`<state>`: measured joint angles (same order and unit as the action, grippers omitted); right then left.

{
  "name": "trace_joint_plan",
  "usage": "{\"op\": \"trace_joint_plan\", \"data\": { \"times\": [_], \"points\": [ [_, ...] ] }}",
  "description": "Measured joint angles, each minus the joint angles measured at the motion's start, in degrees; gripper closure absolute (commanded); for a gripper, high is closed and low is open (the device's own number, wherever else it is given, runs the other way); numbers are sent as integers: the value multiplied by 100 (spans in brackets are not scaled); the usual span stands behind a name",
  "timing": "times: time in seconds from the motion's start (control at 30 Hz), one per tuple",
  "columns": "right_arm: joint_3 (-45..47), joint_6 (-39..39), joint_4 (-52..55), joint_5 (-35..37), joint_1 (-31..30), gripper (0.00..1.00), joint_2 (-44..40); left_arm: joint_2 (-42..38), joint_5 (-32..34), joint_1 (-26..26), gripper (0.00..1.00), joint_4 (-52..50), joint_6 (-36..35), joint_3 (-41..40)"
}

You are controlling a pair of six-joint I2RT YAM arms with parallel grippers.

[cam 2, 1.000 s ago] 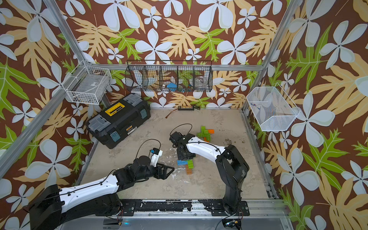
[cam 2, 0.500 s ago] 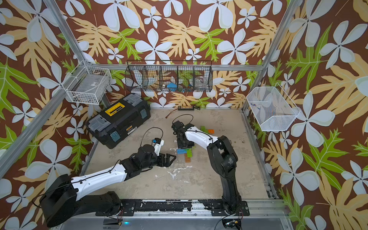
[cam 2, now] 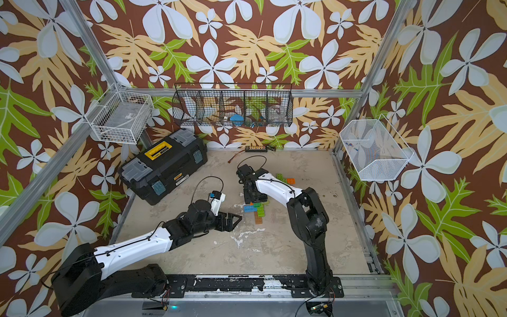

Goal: Assemble a small pinwheel with lego
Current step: Place the lego brick at the center of the board, then reset both arms

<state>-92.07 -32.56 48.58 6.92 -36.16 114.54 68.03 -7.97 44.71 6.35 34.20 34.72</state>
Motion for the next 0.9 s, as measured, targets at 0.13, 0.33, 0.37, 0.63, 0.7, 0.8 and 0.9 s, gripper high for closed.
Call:
{"op": "trace_joint_plan", "data": {
  "times": [0.13, 0.33, 0.37, 0.63, 0.7, 0.8, 0.9],
  "points": [
    [151, 52, -101, -85, 15, 21, -643, -398, 195, -2, 0, -295, -223, 240],
    [1510, 466, -1213, -286, 540, 0, -2634, -1696, 1491, -20, 0, -315, -997, 317],
    [1838, 573, -1545, -321, 673, 0, -3018, -1871, 1716, -31, 0, -249, -1231, 256],
    [4336, 1705, -4033, 210, 1010, 0, -4981, -2155, 2743, -702, 0, 1054, -2835, -1010],
    [5016, 1891, -4673, 627, 1235, 0, -5274, -2122, 2693, -1311, 0, 1480, -2929, -1357],
    [5814, 2100, -5473, 979, 1888, 0, -5414, -1738, 2638, -2155, 0, 2090, -3018, -1541],
    [6345, 2275, -6282, 1069, 2629, 0, -5320, -1141, 2706, -2559, 0, 2632, -3283, -1617]
  ]
}}
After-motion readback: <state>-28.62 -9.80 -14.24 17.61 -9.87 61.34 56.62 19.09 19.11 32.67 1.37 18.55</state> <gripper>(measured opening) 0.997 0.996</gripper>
